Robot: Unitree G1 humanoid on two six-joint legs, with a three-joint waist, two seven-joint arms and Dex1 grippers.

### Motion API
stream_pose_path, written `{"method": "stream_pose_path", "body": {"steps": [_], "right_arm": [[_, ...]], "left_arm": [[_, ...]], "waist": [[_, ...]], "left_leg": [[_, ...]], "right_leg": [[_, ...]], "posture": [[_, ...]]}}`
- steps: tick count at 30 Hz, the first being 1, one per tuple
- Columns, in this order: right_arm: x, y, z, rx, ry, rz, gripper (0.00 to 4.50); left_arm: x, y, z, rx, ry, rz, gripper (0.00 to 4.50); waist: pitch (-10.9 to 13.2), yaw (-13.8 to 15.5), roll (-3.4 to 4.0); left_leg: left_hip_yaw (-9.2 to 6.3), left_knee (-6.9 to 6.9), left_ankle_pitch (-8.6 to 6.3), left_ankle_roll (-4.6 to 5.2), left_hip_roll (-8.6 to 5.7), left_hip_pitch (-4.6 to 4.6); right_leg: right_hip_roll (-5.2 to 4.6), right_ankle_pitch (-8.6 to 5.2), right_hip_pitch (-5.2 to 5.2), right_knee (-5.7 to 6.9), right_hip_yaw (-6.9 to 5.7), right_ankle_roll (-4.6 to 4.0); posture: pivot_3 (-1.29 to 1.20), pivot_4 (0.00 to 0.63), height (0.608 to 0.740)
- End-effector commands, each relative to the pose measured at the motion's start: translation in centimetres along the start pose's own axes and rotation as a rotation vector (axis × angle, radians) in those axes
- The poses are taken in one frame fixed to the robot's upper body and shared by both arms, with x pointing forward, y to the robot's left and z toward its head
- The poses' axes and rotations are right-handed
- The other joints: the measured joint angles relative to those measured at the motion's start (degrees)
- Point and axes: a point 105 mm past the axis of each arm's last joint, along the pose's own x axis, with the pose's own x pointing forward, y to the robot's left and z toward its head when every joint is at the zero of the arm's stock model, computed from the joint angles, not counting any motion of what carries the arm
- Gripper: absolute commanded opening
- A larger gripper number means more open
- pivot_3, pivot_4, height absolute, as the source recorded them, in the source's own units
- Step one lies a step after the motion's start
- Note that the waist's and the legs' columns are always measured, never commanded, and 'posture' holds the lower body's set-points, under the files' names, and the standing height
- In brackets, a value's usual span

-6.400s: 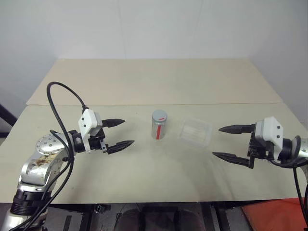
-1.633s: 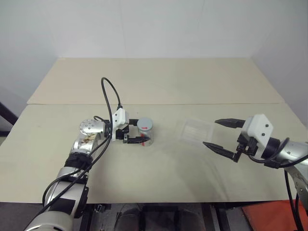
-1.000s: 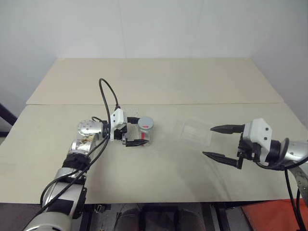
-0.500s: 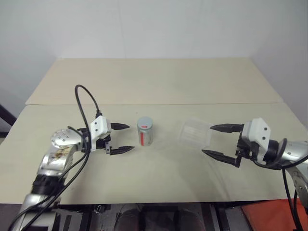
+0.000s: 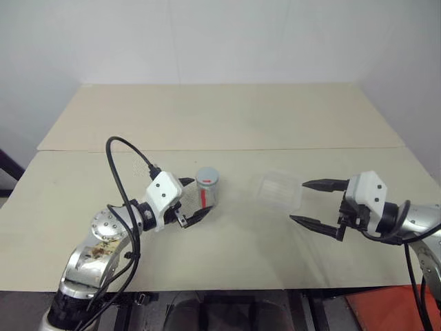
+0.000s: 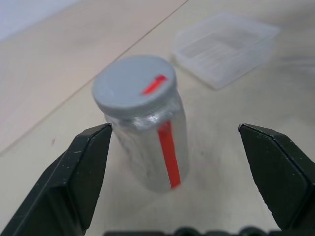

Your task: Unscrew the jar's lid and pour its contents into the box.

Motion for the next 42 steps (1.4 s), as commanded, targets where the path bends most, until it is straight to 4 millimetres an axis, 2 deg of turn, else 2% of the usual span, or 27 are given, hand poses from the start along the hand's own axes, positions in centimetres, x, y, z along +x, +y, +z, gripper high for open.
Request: {"method": "stream_pose_path", "body": {"steps": [1,12,17,23,29,35,42], "right_arm": [[-0.3,-0.1,1.0,-0.037,-0.025,-0.021,4.50],[-0.6,0.4,1.1,-0.039,-0.014,-0.029,4.50],[-0.5,0.4,1.3,-0.048,-0.018,-0.018,4.50],[-0.4,0.2,1.4,-0.059,-0.017,-0.015,4.50],[-0.7,0.0,1.5,-0.067,-0.014,-0.015,4.50],[-0.9,-0.2,1.6,-0.076,-0.008,-0.020,4.50],[-1.1,-0.2,1.7,-0.081,-0.001,-0.027,4.50]], "left_arm": [[0.3,-0.8,1.0,-0.021,-0.017,0.033,4.48],[1.7,-1.7,1.2,-0.180,-0.013,0.109,4.48],[2.4,-1.5,1.1,-0.226,0.002,0.185,4.48],[3.1,-1.8,1.2,-0.195,-0.006,0.217,4.48],[3.2,-1.1,1.5,-0.184,-0.082,0.305,4.48],[3.6,-1.5,0.2,-0.197,-0.086,0.328,4.48],[4.3,-1.3,-0.3,-0.245,-0.120,0.368,4.48]], "waist": [[0.0,0.2,0.00],[0.0,0.2,-0.01],[0.0,0.2,-0.01],[0.0,0.2,-0.01],[0.0,0.2,-0.01],[0.0,0.2,-0.01],[0.0,0.4,-0.01]], "left_leg": [[0.00,0.00,0.00,0.00,0.00,0.01],[-0.01,0.01,0.00,0.00,-0.01,-0.01],[0.00,0.01,0.00,0.00,-0.02,0.01],[0.00,0.01,0.00,0.01,-0.04,0.00],[-0.01,0.01,-0.01,0.01,-0.03,0.00],[0.00,0.00,-0.01,0.02,-0.03,0.01],[0.00,0.01,-0.04,0.06,-0.03,0.00]], "right_leg": [[0.00,0.00,0.01,-0.01,0.01,0.00],[-0.01,0.00,0.00,-0.01,0.04,0.00],[-0.01,0.00,0.01,-0.02,0.06,-0.01],[-0.01,0.00,0.00,-0.02,0.07,-0.01],[-0.02,-0.01,0.00,-0.04,0.07,-0.03],[-0.03,-0.01,0.00,-0.04,0.07,-0.04],[-0.05,-0.01,0.00,-0.05,0.06,-0.04]], "posture": [[0.00,0.150,0.740],[0.00,0.150,0.740],[0.00,0.150,0.740],[0.00,0.150,0.740],[0.00,0.150,0.740],[0.00,0.150,0.740],[0.00,0.150,0.740]]}}
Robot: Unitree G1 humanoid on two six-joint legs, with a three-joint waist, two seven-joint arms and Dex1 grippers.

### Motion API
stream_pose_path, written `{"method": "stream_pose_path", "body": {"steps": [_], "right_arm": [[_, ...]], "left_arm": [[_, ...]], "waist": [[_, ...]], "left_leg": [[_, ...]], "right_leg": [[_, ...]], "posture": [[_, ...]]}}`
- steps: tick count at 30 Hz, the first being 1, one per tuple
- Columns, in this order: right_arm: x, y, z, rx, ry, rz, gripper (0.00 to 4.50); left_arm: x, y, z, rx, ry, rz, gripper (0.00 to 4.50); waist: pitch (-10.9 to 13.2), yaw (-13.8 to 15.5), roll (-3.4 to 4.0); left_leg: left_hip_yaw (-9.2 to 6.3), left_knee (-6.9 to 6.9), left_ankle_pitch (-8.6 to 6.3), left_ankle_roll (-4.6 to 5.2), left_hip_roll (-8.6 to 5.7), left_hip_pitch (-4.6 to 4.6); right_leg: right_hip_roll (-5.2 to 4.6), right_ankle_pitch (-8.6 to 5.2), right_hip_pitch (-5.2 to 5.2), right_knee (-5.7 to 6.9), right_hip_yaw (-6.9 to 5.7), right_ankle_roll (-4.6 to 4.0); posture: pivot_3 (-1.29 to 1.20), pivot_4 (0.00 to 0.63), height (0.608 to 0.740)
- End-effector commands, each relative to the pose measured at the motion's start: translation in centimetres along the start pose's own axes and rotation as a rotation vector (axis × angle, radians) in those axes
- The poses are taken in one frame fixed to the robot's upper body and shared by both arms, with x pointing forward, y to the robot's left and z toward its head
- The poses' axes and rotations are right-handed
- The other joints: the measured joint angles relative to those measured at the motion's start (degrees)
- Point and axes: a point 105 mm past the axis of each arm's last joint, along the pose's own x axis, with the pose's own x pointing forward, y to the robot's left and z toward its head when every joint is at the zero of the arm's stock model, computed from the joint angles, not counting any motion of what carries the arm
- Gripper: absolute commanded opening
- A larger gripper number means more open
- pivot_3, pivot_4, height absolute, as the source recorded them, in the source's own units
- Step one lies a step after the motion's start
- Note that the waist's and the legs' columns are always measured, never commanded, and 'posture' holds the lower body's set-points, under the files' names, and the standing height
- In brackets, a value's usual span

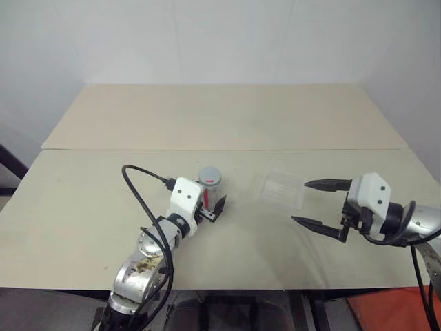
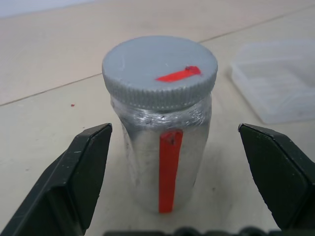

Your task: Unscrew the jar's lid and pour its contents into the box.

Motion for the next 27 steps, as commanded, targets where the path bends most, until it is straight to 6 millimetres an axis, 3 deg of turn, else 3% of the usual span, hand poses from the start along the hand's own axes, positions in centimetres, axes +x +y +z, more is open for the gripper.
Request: {"method": "stream_pose_path", "body": {"steps": [1,26,27], "right_arm": [[-0.6,-0.4,1.2,-0.040,-0.022,-0.021,4.50],[-1.0,-0.4,1.6,-0.046,-0.023,-0.023,4.50],[-1.0,-0.3,1.7,-0.038,-0.033,-0.022,4.50]], "left_arm": [[0.1,0.1,0.8,0.008,-0.057,0.018,4.48],[2.3,-0.4,0.5,-0.014,-0.143,0.131,4.48],[2.4,-0.3,0.7,-0.010,-0.154,0.137,4.30]], "waist": [[0.0,0.0,0.00],[0.0,0.4,0.00],[0.0,0.4,0.00]], "left_leg": [[0.00,0.00,0.00,0.00,0.00,0.00],[0.00,0.01,-0.13,0.22,0.00,0.00],[0.00,0.01,-0.13,0.22,0.00,-0.01]], "right_leg": [[0.00,0.00,0.00,0.00,0.00,0.00],[-0.01,0.00,0.00,-0.01,-0.02,0.00],[-0.01,0.00,0.00,-0.01,-0.02,0.00]], "posture": [[0.00,0.150,0.740],[0.00,0.150,0.740],[0.00,0.150,0.740]]}}
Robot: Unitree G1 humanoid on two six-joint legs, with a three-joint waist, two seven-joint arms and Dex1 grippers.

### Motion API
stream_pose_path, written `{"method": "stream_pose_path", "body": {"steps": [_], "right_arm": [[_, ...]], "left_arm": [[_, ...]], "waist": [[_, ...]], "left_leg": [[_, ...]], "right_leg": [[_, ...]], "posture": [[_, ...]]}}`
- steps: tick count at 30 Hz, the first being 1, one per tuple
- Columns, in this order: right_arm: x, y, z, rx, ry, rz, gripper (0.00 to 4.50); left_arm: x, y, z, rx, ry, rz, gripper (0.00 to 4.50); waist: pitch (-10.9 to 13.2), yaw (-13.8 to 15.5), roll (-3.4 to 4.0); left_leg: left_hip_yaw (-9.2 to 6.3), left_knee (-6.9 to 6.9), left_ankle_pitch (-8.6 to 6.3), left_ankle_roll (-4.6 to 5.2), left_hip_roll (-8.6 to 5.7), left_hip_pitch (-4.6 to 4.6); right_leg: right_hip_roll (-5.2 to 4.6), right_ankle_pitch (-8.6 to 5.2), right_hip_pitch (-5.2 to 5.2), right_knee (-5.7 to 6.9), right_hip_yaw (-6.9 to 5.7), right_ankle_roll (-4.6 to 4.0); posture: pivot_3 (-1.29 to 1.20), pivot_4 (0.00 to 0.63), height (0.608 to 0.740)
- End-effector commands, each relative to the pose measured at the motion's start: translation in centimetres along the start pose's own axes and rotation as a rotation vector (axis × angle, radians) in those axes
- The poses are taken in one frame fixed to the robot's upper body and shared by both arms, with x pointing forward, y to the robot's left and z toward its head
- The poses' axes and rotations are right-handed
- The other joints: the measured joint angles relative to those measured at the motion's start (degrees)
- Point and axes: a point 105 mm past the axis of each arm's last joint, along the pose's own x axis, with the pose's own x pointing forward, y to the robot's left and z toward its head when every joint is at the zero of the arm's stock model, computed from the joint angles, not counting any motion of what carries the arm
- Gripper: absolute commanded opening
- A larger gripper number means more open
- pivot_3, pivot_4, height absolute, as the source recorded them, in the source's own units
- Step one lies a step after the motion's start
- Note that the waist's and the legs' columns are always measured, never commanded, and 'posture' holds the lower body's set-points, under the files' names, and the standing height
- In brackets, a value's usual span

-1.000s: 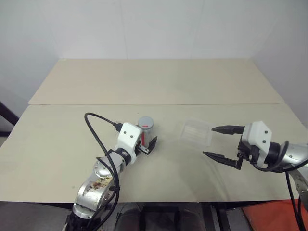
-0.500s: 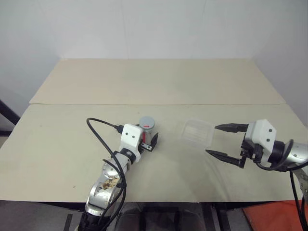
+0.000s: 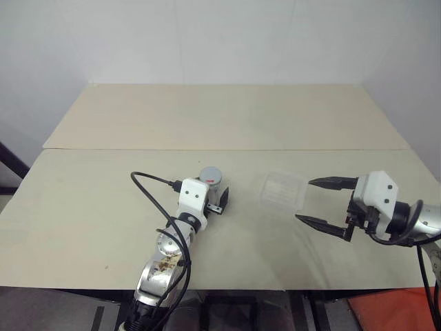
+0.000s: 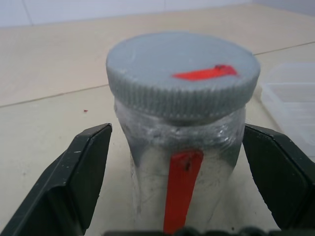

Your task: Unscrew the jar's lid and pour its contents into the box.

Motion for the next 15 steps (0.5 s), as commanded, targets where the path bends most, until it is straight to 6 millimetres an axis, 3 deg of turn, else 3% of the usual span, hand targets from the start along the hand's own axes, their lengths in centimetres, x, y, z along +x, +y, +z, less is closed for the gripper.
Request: {"method": "stream_pose_path", "body": {"steps": [1,8,15], "right_arm": [[-0.5,-0.2,1.5,-0.025,-0.035,-0.013,4.50],[-0.5,-0.2,1.3,-0.026,-0.025,-0.016,4.50],[-0.2,-0.1,1.3,-0.005,-0.061,-0.027,4.50]], "left_arm": [[0.5,-0.2,1.5,0.024,-0.076,0.007,4.08],[0.6,-0.5,1.5,0.040,-0.090,-0.031,2.04],[0.9,1.3,1.9,0.087,-0.034,-0.149,2.04]], "waist": [[0.0,0.0,0.00],[0.0,0.1,0.00],[0.0,0.0,0.00]], "left_leg": [[0.00,0.00,0.00,0.00,0.00,0.00],[0.00,0.01,-0.01,0.03,0.00,-0.01],[0.00,0.01,-0.01,0.01,0.00,0.00]], "right_leg": [[0.00,0.00,0.00,0.00,0.00,0.00],[0.00,0.00,0.00,0.00,-0.01,0.00],[0.00,0.00,0.00,0.02,-0.02,0.00]], "posture": [[0.00,0.150,0.740],[0.00,0.150,0.740],[0.00,0.150,0.740]]}}
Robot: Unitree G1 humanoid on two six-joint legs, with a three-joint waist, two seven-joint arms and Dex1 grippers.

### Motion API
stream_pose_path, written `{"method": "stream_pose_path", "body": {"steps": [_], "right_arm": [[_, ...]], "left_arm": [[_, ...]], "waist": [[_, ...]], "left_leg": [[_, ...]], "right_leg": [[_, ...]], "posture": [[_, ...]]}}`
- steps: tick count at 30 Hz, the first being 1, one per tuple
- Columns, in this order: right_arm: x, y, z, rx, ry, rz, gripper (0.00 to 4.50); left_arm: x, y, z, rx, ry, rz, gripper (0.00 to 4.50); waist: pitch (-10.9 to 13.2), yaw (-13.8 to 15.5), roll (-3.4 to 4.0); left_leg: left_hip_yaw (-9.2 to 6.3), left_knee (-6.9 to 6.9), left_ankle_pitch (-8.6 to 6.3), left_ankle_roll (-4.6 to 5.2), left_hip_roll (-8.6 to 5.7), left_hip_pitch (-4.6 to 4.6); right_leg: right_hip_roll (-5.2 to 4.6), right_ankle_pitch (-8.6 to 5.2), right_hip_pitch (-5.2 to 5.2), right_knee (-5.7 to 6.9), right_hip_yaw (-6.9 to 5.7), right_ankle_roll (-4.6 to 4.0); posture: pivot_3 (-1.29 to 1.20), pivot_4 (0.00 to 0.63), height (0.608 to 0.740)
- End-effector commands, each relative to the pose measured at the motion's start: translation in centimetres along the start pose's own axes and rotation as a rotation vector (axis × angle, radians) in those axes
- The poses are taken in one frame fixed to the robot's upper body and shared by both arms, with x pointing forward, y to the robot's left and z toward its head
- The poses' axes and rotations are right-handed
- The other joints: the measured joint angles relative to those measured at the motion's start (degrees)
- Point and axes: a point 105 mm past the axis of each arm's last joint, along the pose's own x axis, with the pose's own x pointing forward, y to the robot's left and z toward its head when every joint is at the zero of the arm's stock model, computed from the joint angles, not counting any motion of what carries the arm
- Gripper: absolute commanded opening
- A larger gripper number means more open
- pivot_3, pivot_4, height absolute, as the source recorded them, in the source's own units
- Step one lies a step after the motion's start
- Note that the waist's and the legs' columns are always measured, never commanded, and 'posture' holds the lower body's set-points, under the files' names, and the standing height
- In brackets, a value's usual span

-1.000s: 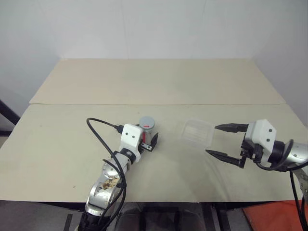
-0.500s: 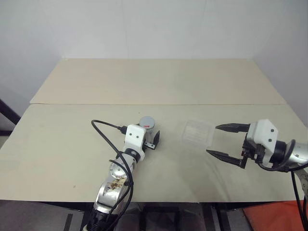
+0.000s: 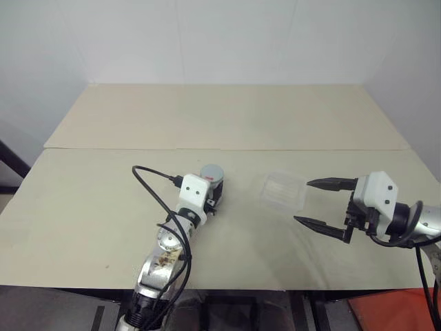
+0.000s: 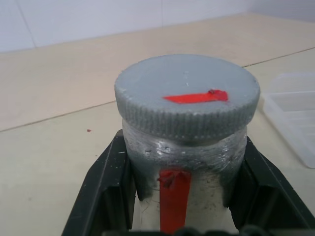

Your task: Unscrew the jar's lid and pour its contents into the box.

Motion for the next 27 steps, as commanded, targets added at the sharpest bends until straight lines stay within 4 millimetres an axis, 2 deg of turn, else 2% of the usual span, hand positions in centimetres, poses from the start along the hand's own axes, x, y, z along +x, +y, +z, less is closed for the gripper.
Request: {"method": "stream_pose_path", "body": {"steps": [1,7,11,14,17,22,27], "right_arm": [[-0.1,-0.4,1.1,-0.019,-0.056,-0.032,4.50],[0.9,-1.3,1.8,-0.006,-0.107,-0.045,4.50],[2.1,-2.3,3.5,0.011,-0.189,-0.054,4.50],[4.0,-2.9,6.5,0.051,-0.298,-0.045,4.50],[6.0,-2.8,8.1,0.083,-0.322,-0.022,4.50],[8.5,-2.6,9.6,0.124,-0.308,0.001,4.50],[10.0,-3.1,9.6,0.135,-0.260,-0.036,4.50]], "left_arm": [[-0.1,0.7,1.6,0.012,-0.013,-0.118,2.04],[-0.4,2.3,4.7,-0.079,-0.041,-0.386,2.04],[-0.2,2.4,6.0,-0.094,-0.041,-0.631,2.04],[0.3,1.7,6.7,-0.033,-0.062,-0.825,2.04],[1.6,1.1,7.2,0.002,-0.104,-0.923,2.04],[3.2,-0.4,7.9,0.063,-0.189,-1.023,2.04],[3.6,-1.7,8.2,0.106,-0.242,-1.092,2.04]], "waist": [[0.0,-0.1,0.02],[0.0,-0.6,0.01],[0.0,-0.8,0.02],[0.0,-1.0,0.03],[0.0,-0.8,0.02],[0.0,-0.7,0.02],[0.0,-0.9,0.02]], "left_leg": [[0.00,0.00,0.01,-0.01,0.00,0.00],[0.01,0.02,0.13,-0.22,0.00,-0.02],[0.02,0.02,0.16,-0.27,-0.06,0.01],[0.04,0.02,0.17,-0.28,-0.08,-0.02],[0.07,0.01,0.21,-0.34,-0.12,-0.06],[0.01,0.01,0.21,-0.34,-0.17,-0.28],[0.03,0.02,0.22,-0.35,-0.17,-0.57]], "right_leg": [[0.00,0.00,-0.01,0.01,-0.01,0.00],[0.01,0.00,-0.05,0.03,-0.02,0.01],[0.02,0.00,-0.03,0.06,-0.03,0.01],[0.05,0.00,-0.03,0.10,-0.06,0.01],[0.15,0.00,-0.09,0.14,-0.11,0.01],[0.15,0.01,-0.14,0.07,-0.25,0.02],[0.15,0.01,-0.50,0.14,-0.26,0.02]], "posture": [[0.00,0.150,0.740],[0.00,0.150,0.740],[0.00,0.150,0.740],[0.00,0.150,0.740],[0.00,0.150,0.740],[0.00,0.150,0.740],[0.00,0.150,0.740]]}}
